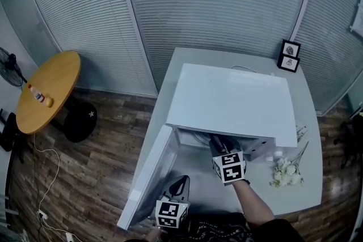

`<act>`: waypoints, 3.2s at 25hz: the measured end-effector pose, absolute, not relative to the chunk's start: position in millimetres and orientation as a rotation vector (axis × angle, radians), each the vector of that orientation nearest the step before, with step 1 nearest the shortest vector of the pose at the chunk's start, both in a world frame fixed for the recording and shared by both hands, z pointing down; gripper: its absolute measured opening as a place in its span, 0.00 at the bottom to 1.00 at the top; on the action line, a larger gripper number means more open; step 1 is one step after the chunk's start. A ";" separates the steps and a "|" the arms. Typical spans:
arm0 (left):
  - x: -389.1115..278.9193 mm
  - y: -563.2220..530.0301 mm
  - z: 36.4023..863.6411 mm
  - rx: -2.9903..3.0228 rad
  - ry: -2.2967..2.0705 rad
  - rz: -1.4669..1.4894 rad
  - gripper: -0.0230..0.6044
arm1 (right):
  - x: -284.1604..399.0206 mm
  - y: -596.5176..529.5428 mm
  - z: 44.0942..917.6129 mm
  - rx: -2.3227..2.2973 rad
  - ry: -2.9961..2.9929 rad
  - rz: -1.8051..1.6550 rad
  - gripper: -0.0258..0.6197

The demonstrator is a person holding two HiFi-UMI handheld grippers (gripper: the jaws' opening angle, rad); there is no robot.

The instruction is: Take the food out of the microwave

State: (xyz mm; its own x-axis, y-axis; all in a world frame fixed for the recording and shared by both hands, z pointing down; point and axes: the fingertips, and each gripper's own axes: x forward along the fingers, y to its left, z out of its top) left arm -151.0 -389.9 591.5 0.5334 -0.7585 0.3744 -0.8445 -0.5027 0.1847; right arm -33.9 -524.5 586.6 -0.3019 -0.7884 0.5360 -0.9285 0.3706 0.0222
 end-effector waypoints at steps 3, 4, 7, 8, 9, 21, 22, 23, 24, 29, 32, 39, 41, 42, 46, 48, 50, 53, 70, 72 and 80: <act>-149.6 -389.2 589.8 2.437 -1.327 0.343 0.05 | -29.0 -517.6 579.4 1.494 -2.181 0.396 0.29; -149.2 -388.8 589.5 2.438 -1.328 0.341 0.05 | -27.7 -515.0 577.3 1.498 -2.182 0.394 0.29; -149.3 -388.2 591.3 2.436 -1.339 0.346 0.05 | -24.0 -506.5 572.2 1.506 -2.188 0.385 0.29; -149.1 -387.6 592.1 2.435 -1.341 0.350 0.05 | -23.0 -503.2 570.8 1.507 -2.190 0.382 0.29; -148.5 -386.9 592.4 2.434 -1.340 0.354 0.05 | -22.1 -499.9 569.5 1.507 -2.192 0.378 0.29; -124.4 -374.8 586.0 2.453 -1.341 0.337 0.05 | -0.6 -463.0 558.4 1.509 -2.215 0.367 0.29; -122.3 -373.0 586.5 2.452 -1.341 0.339 0.05 | 1.4 -459.8 557.5 1.511 -2.218 0.367 0.29; -119.9 -371.3 586.5 2.454 -1.340 0.341 0.05 | 3.6 -456.4 556.8 1.513 -2.220 0.368 0.29; -117.2 -369.8 585.8 2.457 -1.340 0.342 0.05 | 5.9 -452.9 556.4 1.514 -2.222 0.368 0.29; -103.5 -362.0 581.5 2.463 -1.332 0.338 0.05 | 16.6 -435.2 553.7 1.520 -2.230 0.373 0.29; -95.2 -356.9 577.4 2.468 -1.328 0.329 0.05 | 23.0 -423.9 549.6 1.522 -2.238 0.369 0.29; -78.3 -346.8 567.3 2.481 -1.336 0.299 0.05 | 37.7 -398.5 546.3 1.523 -2.240 0.367 0.29; -75.3 -342.7 565.5 2.479 -1.339 0.291 0.05 | 41.2 -391.3 545.6 1.526 -2.239 0.369 0.29; -73.6 -340.7 564.9 2.479 -1.340 0.288 0.05 | 43.1 -387.9 545.3 1.530 -2.240 0.369 0.29; -67.5 -331.4 562.5 2.476 -1.345 0.283 0.05 | 50.1 -374.1 544.4 1.543 -2.245 0.372 0.29; -65.9 -327.2 561.3 2.472 -1.354 0.286 0.05 | 52.3 -367.3 543.0 1.548 -2.252 0.367 0.29; -64.7 -323.5 561.7 2.469 -1.364 0.294 0.05 | 54.9 -361.1 541.9 1.556 -2.262 0.354 0.29; -64.3 -317.2 562.9 2.460 -1.384 0.302 0.05 | 60.0 -351.9 540.1 1.576 -2.273 0.338 0.29; -52.6 -286.0 560.9 2.434 -1.453 0.275 0.05 | 87.7 -296.8 549.5 1.617 -2.274 0.337 0.29; -49.2 -281.9 560.6 2.438 -1.452 0.278 0.05 | 92.3 -290.4 551.3 1.625 -2.268 0.339 0.29; -38.1 -265.1 561.1 2.455 -1.447 0.291 0.05 | 104.9 -265.5 558.9 1.651 -2.264 0.372 0.29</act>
State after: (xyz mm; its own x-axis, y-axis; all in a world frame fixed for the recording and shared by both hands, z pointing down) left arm -38.1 -265.1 561.1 0.4794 -0.8214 0.3090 -0.8770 -0.4614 0.1340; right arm 104.9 -265.5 558.9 -0.2855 -0.8718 0.3981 -0.9533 0.3009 -0.0247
